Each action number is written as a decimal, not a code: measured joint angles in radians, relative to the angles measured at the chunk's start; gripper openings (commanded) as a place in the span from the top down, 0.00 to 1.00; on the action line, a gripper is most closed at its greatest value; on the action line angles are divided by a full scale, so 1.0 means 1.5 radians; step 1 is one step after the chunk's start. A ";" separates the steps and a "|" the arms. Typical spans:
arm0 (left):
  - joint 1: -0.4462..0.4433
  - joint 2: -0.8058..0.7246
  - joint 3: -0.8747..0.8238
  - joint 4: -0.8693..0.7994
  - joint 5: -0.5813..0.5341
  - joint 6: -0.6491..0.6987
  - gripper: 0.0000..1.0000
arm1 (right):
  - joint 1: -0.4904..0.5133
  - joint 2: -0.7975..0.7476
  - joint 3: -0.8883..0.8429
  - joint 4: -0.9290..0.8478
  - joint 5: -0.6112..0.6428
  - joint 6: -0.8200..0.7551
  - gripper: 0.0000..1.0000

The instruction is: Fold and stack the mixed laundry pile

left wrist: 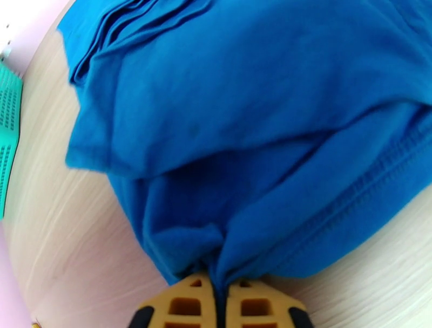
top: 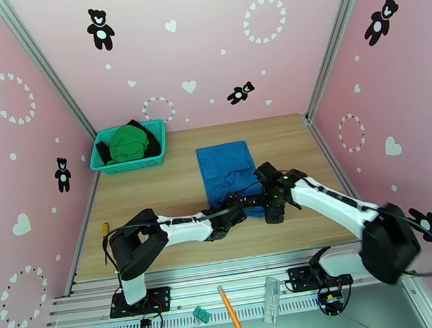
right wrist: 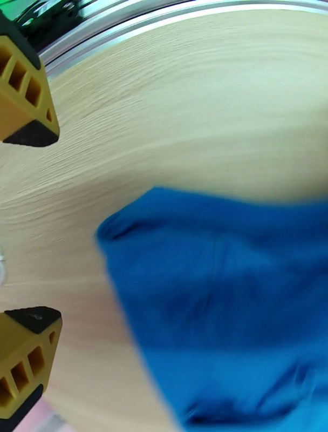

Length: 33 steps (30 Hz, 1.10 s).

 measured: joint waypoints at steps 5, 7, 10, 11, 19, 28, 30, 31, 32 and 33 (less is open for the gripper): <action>0.003 -0.009 -0.009 -0.006 0.000 -0.026 1.00 | 0.002 0.095 0.000 0.045 0.028 -0.022 0.26; 0.004 -0.013 -0.013 -0.008 0.000 -0.029 1.00 | 0.002 0.114 0.000 0.062 0.033 -0.029 0.27; 0.004 -0.017 -0.019 -0.008 0.000 -0.034 1.00 | 0.002 0.132 0.000 0.084 0.036 -0.034 0.34; 0.004 -0.018 -0.021 -0.008 0.000 -0.036 1.00 | 0.002 0.138 0.000 0.092 0.037 -0.037 0.37; 0.004 -0.020 -0.022 -0.013 0.000 -0.047 1.00 | 0.008 0.162 0.010 0.086 0.029 -0.039 1.00; 0.005 -0.044 -0.002 -0.102 0.000 -0.061 1.00 | -0.002 0.113 0.023 0.087 0.010 -0.031 1.00; 0.007 -0.055 0.021 -0.134 0.000 -0.058 1.00 | -0.013 0.069 0.038 0.080 0.001 -0.024 1.00; 0.008 -0.061 0.034 -0.148 0.000 -0.055 1.00 | -0.021 0.049 0.048 0.079 -0.004 -0.019 1.00; 0.012 -0.067 0.049 -0.161 0.000 -0.050 1.00 | -0.029 0.032 0.061 0.079 -0.008 -0.011 1.00; 0.018 -0.073 0.064 -0.172 0.000 -0.042 1.00 | -0.039 0.019 0.077 0.079 -0.012 0.000 1.00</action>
